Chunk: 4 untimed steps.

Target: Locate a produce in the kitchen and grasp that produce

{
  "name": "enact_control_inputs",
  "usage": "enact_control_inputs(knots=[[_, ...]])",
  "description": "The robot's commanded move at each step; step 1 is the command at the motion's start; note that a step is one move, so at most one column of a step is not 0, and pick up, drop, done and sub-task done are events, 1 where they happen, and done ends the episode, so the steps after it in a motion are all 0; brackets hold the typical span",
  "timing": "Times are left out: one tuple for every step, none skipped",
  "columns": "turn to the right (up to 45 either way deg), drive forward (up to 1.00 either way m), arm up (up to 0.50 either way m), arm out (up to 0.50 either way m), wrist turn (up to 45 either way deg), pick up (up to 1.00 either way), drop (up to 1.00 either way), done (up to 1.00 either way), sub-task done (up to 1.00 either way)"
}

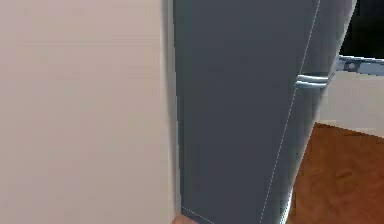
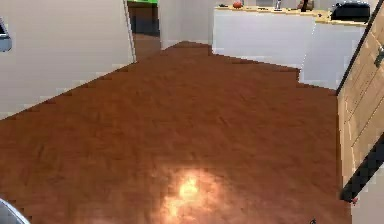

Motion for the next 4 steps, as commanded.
enact_control_inputs(knots=[[45.0, 0.0, 0.0, 0.0, 0.0, 0.0, 0.0, 0.0, 0.0], [45.0, 0.0, 0.0, 0.0, 0.0, 0.0, 0.0, 0.0, 0.0], [12.0, 0.0, 0.0, 0.0, 0.0, 0.0, 0.0, 0.0, 0.0], [0.0, 1.0, 0.0, 0.0, 0.0, 0.0, 0.0, 0.0, 0.0]])
